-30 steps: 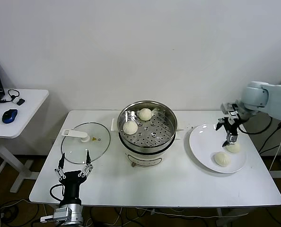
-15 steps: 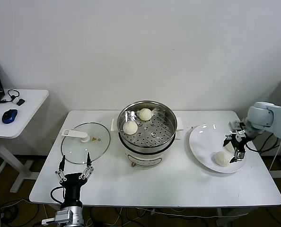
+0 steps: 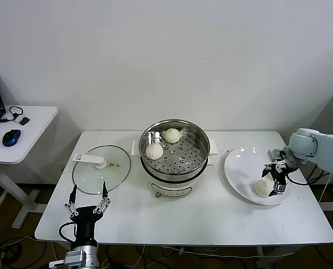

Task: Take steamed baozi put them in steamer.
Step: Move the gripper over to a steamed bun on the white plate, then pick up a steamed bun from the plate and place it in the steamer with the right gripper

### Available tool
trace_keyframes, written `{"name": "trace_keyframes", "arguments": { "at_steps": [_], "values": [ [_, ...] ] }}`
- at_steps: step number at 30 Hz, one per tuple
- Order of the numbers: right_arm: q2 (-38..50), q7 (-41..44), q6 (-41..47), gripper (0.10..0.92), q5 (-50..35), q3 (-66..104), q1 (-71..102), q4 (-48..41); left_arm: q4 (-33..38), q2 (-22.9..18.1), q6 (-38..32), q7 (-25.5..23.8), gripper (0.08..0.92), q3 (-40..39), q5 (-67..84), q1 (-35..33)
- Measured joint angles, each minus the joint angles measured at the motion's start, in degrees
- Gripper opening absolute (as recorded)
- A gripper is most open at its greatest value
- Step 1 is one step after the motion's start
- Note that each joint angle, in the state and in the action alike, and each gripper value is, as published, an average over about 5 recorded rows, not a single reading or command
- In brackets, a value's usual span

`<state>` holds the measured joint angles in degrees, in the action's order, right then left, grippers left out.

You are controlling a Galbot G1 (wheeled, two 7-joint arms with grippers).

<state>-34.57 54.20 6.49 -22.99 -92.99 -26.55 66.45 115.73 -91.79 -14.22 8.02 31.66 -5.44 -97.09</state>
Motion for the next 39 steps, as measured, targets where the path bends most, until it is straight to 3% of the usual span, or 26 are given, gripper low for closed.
{"name": "trace_keyframes", "arguments": {
  "at_steps": [23, 26, 33, 39],
  "values": [
    [-1.7, 0.5, -0.8, 0.822, 1.4, 3.8, 5.0, -4.2, -0.3, 0.0, -0.1, 0.0, 0.823, 0.2, 0.2, 0.1],
    [-1.7, 0.5, -0.7, 0.792, 1.6, 3.9, 5.2, -4.3, -0.4, 0.0, -0.1, 0.0, 0.823, 0.2, 0.2, 0.1],
    [-1.9, 0.5, -0.4, 0.616, 2.0, 4.1, 5.2, -4.4, -0.3, 0.0, -0.1, 0.0, 0.823, 0.3, 0.3, 0.1],
    [-1.9, 0.4, -0.3, 0.573, 2.1, 3.8, 4.5, -4.0, -0.1, 0.0, -0.2, 0.0, 0.823, 0.3, 0.3, 0.0]
  ]
}}
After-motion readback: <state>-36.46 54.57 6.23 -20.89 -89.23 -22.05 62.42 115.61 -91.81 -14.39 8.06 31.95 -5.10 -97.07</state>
